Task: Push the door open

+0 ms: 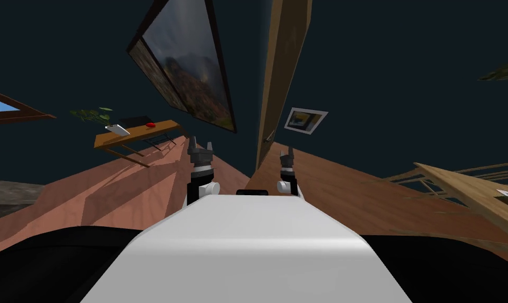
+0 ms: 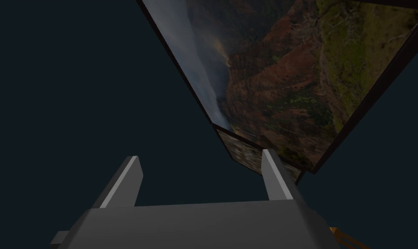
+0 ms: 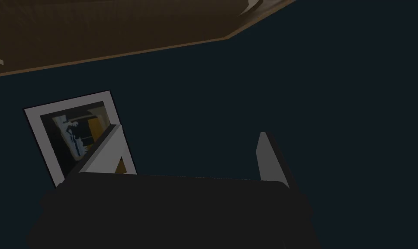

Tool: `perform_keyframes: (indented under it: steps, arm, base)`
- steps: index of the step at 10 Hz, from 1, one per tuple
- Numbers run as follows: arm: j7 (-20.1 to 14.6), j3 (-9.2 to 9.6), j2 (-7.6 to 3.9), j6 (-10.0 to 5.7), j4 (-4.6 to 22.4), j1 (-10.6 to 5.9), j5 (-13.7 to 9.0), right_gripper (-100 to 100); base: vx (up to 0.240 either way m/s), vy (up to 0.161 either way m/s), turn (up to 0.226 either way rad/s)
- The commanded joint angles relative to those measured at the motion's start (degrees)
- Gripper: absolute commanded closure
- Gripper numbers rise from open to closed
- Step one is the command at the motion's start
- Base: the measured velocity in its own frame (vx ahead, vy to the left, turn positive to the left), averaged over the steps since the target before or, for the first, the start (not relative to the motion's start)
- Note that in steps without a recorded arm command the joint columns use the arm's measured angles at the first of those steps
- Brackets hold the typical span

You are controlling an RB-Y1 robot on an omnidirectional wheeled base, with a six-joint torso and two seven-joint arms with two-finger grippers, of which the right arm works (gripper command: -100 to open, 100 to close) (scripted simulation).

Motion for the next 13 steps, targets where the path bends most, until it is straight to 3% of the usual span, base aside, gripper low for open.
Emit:
perform_keyframes:
  steps: [1,5,13]
  arm:
    - [0.9,1.09,-0.38,0.01,2.2,-0.87,-0.6,-100]
    - [3.2,3.77,-0.69,-0.19,8.2,-3.6,-1.8,-100]
    - [6.8,8.13,-0.68,-0.51,18.1,-8.04,-3.9,-100]
  base:
    - [0.096,-0.172,0.266]
    - [0.082,-0.241,0.259]
    - [0.046,-0.16,0.182]
